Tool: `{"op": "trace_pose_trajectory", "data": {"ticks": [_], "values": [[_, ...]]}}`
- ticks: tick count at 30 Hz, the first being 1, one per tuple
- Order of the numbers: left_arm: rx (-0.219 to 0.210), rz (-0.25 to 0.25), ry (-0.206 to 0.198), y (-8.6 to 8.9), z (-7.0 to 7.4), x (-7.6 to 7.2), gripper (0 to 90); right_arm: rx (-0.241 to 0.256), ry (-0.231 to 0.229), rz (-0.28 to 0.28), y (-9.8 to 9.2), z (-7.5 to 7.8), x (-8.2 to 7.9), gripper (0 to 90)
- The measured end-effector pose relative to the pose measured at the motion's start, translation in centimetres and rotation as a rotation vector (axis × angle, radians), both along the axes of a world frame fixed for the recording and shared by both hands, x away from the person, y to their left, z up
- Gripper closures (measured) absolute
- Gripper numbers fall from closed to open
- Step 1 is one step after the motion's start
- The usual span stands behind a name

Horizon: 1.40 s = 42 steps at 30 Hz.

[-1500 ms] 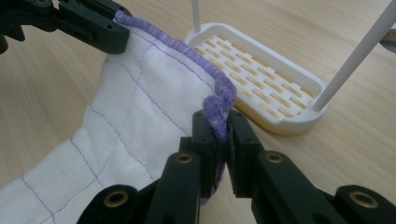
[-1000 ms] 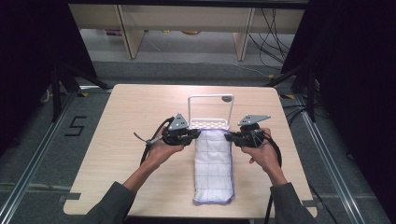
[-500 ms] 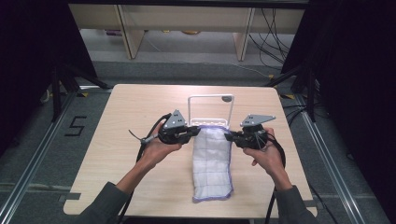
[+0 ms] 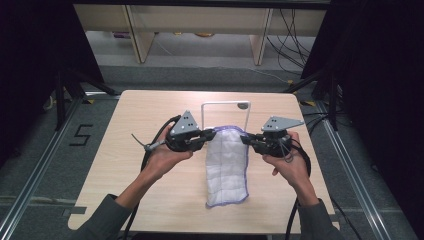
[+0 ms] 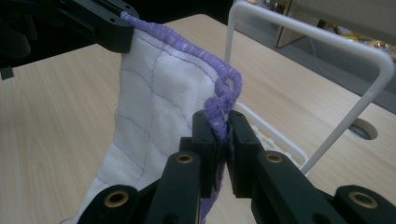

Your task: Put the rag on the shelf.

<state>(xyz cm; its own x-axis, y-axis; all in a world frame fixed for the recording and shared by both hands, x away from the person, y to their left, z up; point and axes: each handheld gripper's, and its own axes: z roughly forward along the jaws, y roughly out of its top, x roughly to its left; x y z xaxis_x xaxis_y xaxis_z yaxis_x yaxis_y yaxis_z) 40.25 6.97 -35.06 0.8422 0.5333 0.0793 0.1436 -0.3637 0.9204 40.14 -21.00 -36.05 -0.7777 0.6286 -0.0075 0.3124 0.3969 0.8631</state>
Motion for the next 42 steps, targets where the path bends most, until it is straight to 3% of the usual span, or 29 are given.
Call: {"op": "trace_pose_trajectory", "data": {"ticks": [5, 17, 30, 42], "values": [[0.011, 0.007, -0.024, 0.0, 2.0, 0.2, 84.5, 0.020, -0.063, -0.005, 0.1, 1.4, -0.1, 83.9], [-0.007, 0.056, -0.005, 0.5, 4.6, 2.6, 84.4, 0.028, -0.048, -0.036, -0.1, 4.6, 2.6, 84.0], [-0.024, 0.111, -0.053, 0.9, 8.3, 6.4, 84.5, 0.044, -0.111, -0.083, 0.5, 9.2, 6.0, 84.1], [-0.055, 0.165, -0.064, 0.9, 10.2, 8.8, 84.5, 0.066, -0.111, -0.115, 1.3, 11.1, 9.1, 84.0]]}}
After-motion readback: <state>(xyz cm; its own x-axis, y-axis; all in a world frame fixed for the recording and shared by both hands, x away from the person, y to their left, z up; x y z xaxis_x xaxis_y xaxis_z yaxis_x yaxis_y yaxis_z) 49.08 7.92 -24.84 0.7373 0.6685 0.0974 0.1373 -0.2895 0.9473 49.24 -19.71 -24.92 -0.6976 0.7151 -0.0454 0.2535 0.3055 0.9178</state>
